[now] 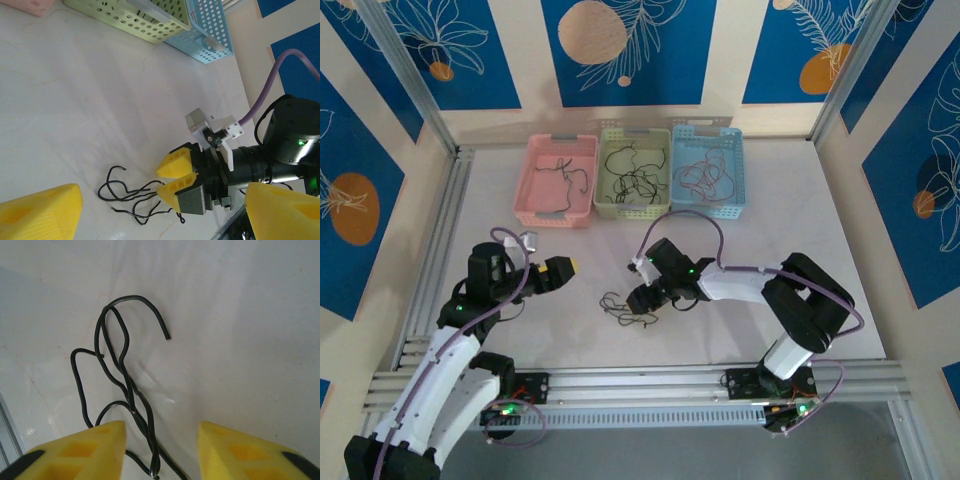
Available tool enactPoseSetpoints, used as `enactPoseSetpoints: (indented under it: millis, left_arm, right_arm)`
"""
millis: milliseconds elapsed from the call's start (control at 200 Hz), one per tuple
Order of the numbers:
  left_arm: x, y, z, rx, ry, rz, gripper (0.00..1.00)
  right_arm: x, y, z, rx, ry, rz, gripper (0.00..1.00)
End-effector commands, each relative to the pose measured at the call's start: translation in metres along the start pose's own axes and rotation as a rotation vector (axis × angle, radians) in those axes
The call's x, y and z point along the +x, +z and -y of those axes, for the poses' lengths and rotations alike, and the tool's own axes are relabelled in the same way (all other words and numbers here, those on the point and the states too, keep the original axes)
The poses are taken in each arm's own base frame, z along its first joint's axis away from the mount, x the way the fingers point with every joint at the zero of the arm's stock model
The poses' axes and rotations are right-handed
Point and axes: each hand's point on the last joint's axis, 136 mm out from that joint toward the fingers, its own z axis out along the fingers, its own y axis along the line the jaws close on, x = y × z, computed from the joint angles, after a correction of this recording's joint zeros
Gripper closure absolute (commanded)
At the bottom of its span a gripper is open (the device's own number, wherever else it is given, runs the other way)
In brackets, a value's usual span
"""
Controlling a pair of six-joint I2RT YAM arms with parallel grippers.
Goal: Untangle the cables
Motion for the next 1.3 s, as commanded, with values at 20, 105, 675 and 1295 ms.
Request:
enactPoseSetpoints:
  millis: [20, 105, 675, 1295]
  left_arm:
    - [0.007, 0.001, 0.002, 0.02, -0.009, -0.026, 0.16]
    - [0.008, 0.001, 0.002, 0.021, -0.01, -0.027, 0.16]
    - [-0.009, -0.013, 0.06, 0.227, -0.001, -0.048, 0.16]
    - [0.029, 0.004, 0.096, 0.135, 0.302, -0.41, 0.22]
  right_arm:
    - [-0.01, 0.001, -0.015, -0.053, -0.034, 0.01, 0.64]
    - [-0.008, 0.002, -0.017, -0.057, -0.04, 0.004, 0.69]
    - [-0.064, -0.108, -0.077, -0.007, -0.648, 0.438, 1.0]
    - [-0.05, -0.13, -0.121, -0.067, -0.877, 0.461, 1.0]
